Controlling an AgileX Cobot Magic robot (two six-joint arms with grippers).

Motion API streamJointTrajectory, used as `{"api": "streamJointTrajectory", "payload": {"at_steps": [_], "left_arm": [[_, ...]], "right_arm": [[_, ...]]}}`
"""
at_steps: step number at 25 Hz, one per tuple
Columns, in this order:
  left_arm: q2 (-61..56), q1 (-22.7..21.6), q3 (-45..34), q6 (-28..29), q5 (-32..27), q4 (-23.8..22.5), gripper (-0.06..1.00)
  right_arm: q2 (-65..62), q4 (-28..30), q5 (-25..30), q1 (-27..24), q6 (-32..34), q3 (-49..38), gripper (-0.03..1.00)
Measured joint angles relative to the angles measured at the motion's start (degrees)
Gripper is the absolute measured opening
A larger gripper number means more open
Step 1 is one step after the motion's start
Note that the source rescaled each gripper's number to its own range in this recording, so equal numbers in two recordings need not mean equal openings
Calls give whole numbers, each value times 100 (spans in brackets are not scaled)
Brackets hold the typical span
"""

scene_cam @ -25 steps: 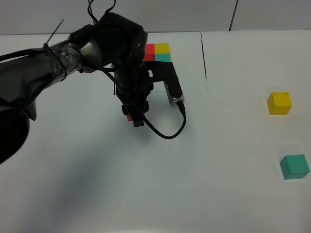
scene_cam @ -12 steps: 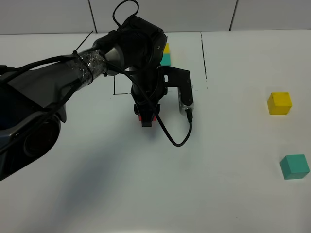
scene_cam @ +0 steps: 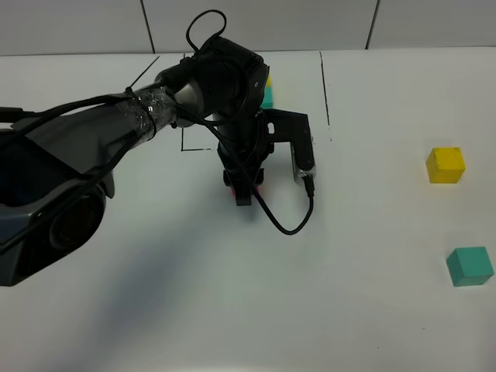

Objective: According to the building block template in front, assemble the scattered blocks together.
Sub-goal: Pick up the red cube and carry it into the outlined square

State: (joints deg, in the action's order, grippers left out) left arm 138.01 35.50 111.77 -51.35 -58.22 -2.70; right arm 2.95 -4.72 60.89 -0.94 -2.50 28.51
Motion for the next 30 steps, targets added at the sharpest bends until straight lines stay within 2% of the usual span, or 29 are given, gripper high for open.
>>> {"api": "streamJointTrajectory", "payload": {"at_steps": [10,30], "left_arm": [[43,2,0,-22,244,0,1],[43,2,0,-311,255,7,3]], "right_arm": [[0,0,0,0,0,0,66],[0,0,0,0,3,0,66]]}}
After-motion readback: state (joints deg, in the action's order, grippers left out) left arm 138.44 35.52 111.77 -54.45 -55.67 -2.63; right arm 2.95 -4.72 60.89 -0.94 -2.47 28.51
